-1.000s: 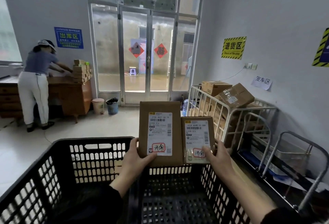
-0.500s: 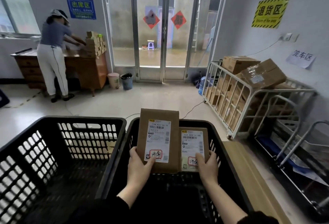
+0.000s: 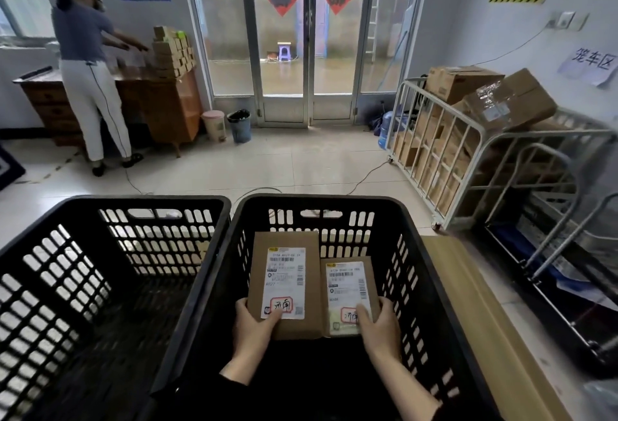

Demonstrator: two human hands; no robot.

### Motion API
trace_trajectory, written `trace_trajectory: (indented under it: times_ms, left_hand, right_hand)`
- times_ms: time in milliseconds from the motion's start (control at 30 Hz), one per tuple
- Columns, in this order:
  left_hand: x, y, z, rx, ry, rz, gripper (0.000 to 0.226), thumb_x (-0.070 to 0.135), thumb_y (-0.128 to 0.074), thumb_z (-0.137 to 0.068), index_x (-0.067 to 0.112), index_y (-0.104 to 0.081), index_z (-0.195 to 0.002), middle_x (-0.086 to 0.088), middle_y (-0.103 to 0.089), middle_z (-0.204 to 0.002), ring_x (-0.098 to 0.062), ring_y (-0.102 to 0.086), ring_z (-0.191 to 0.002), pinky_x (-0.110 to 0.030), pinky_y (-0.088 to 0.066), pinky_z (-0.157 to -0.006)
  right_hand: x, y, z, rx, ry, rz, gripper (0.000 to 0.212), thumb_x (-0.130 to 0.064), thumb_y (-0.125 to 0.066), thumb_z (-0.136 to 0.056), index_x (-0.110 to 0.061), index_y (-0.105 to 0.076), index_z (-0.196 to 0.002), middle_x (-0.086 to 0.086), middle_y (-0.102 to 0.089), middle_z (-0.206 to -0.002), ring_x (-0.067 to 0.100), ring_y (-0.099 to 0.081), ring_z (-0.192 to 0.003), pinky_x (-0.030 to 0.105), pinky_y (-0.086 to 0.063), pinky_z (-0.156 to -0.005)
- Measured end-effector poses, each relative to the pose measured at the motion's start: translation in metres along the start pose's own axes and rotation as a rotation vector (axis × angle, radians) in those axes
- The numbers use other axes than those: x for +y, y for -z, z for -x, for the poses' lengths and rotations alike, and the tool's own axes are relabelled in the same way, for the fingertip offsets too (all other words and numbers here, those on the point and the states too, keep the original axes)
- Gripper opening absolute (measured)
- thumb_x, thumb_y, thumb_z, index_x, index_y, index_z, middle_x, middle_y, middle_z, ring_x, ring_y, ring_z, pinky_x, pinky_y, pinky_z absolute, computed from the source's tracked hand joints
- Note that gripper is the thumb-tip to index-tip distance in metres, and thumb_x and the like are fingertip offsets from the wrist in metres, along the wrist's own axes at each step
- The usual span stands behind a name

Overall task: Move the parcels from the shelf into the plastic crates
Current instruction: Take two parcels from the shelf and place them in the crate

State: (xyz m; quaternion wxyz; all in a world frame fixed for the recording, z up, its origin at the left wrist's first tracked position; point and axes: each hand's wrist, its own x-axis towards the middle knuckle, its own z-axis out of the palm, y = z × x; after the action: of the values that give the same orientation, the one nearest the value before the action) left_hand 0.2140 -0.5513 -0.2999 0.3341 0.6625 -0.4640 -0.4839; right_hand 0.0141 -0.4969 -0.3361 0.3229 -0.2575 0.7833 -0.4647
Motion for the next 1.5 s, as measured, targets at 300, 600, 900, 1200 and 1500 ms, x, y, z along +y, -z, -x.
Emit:
trace_trajectory:
  times_ms: [300, 600, 900, 1200, 1500]
  left_hand:
    - [-0.019, -0.011, -0.015, -0.021, 0.025, -0.071, 0.071, 0.016, -0.076, -0.074, 0.007, -0.035, -0.132, -0.012, -0.061, -0.121, -0.03, -0.057, -0.11, -0.033, -0.044, -0.087]
    - [-0.029, -0.013, -0.015, 0.012, 0.025, -0.155, 0.067, 0.026, -0.076, -0.074, 0.011, -0.039, -0.128, -0.008, -0.061, -0.121, -0.029, -0.056, -0.111, -0.033, -0.043, -0.088]
    - [-0.027, -0.017, -0.017, 0.008, -0.049, -0.242, 0.082, 0.027, -0.072, -0.078, 0.013, -0.024, -0.143, -0.014, -0.045, -0.135, -0.032, -0.045, -0.123, -0.042, -0.041, -0.1]
    - [-0.012, -0.03, -0.017, -0.104, -0.388, -0.957, 0.07, 0.043, -0.046, -0.093, 0.017, -0.013, -0.148, -0.005, -0.006, -0.158, -0.023, -0.002, -0.146, -0.035, -0.014, -0.118]
    - [-0.029, -0.039, -0.045, -0.162, -0.526, -1.019, 0.051, 0.033, -0.015, -0.101, 0.021, -0.004, -0.15, 0.004, 0.003, -0.159, -0.012, 0.008, -0.146, -0.028, -0.001, -0.118]
  right_hand:
    - [0.021, -0.012, -0.016, -0.047, -0.031, 0.035, 0.056, -0.026, -0.062, -0.088, -0.011, -0.035, -0.135, 0.011, -0.057, -0.119, 0.011, -0.055, -0.076, 0.013, -0.037, -0.05]
    - [0.028, -0.016, -0.014, -0.058, -0.036, 0.067, 0.055, -0.024, -0.062, -0.088, -0.009, -0.037, -0.135, 0.012, -0.057, -0.12, 0.016, -0.055, -0.084, 0.016, -0.037, -0.054]
    - [0.024, -0.016, -0.014, -0.112, -0.026, 0.048, 0.059, -0.024, -0.061, -0.088, -0.015, -0.033, -0.139, 0.013, -0.051, -0.127, 0.026, -0.056, -0.107, 0.039, -0.05, -0.088]
    - [-0.006, -0.037, -0.006, -0.123, 0.435, 0.796, 0.056, -0.036, -0.045, -0.095, -0.023, -0.024, -0.145, 0.001, -0.018, -0.155, 0.019, -0.013, -0.144, 0.035, -0.015, -0.118]
    - [0.021, -0.048, -0.018, -0.165, 0.479, 0.901, 0.051, -0.039, -0.025, -0.099, -0.025, -0.018, -0.148, 0.0, -0.007, -0.159, 0.019, 0.002, -0.146, 0.034, 0.002, -0.115]
